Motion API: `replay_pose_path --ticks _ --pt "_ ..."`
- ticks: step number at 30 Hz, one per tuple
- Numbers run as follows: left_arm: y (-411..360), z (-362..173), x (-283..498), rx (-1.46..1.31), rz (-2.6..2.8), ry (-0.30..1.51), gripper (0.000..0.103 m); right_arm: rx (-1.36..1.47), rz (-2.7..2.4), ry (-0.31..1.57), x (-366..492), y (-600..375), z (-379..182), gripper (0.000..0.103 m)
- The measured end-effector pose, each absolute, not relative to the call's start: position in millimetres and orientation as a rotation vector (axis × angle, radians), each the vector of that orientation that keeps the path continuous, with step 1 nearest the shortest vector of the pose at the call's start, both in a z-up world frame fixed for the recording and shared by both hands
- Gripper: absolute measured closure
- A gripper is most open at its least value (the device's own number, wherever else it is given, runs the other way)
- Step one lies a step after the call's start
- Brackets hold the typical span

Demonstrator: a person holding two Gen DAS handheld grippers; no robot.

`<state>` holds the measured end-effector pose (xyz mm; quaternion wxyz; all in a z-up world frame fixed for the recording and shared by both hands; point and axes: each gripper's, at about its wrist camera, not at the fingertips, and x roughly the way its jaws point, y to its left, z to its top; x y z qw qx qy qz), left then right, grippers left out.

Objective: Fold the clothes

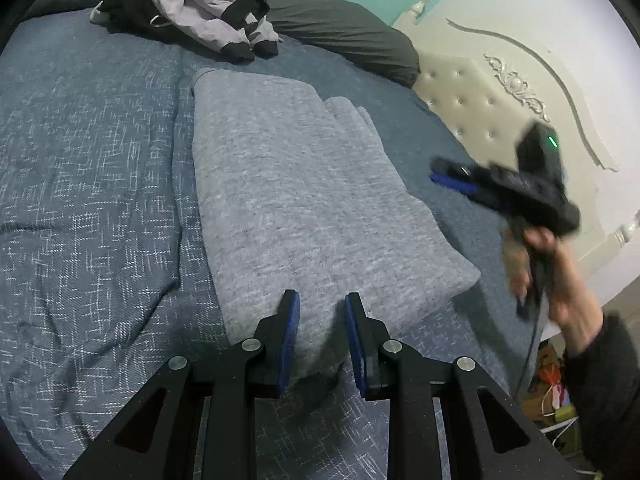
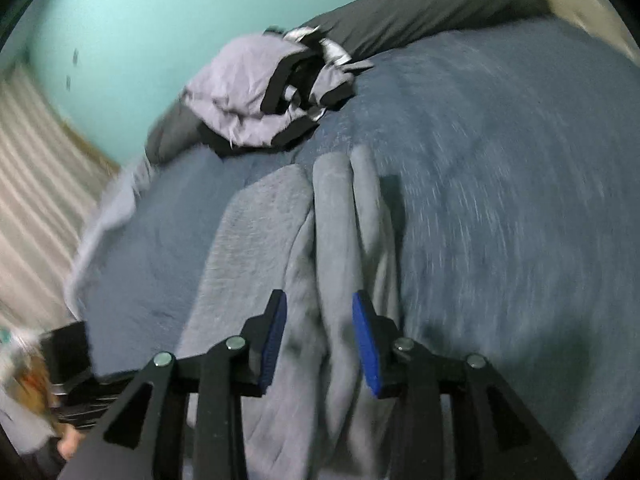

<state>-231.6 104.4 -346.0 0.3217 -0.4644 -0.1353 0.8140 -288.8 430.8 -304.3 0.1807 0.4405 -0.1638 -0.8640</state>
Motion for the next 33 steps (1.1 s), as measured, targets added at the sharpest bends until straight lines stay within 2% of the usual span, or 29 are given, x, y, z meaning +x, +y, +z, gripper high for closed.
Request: replay_pose_path --ticks 7,14,16,17,20,28,33 --pt "100.8 -352.9 -229.8 -1.196 2.128 -0.376 0.078 1.304 -2.405 -0.195 -357.4 400.8 -301.6 0.069" --pt "97.6 -358.1 -229.3 -1.189 2.113 -0.404 0.078 1.423 -2.424 -0.136 -399.2 385.6 -321.3 0.069" --pt "98.3 -357.4 -229.3 -1.189 2.115 -0.397 0.078 1.450 -2.419 -0.112 -404.0 382.8 -326.6 0.074" --pt "98.3 -357.4 -229.3 -1.189 2.114 -0.394 0.078 1.459 -2.411 -0.098 -405.7 380.9 -328.9 0.082" --pt "98.4 -357.4 -229.3 -1.188 2.113 -0.388 0.078 1.459 -2.403 -0.032 -405.2 372.7 -330.3 0.097" --pt "100.9 -356.6 -226.7 -1.191 2.120 -0.380 0.078 1.214 -2.529 0.174 -362.1 352.4 -277.9 0.099" --pt "103.0 -356.3 -227.3 -1.193 2.114 -0.378 0.078 1.348 -2.587 0.253 -372.6 367.7 -302.7 0.100"
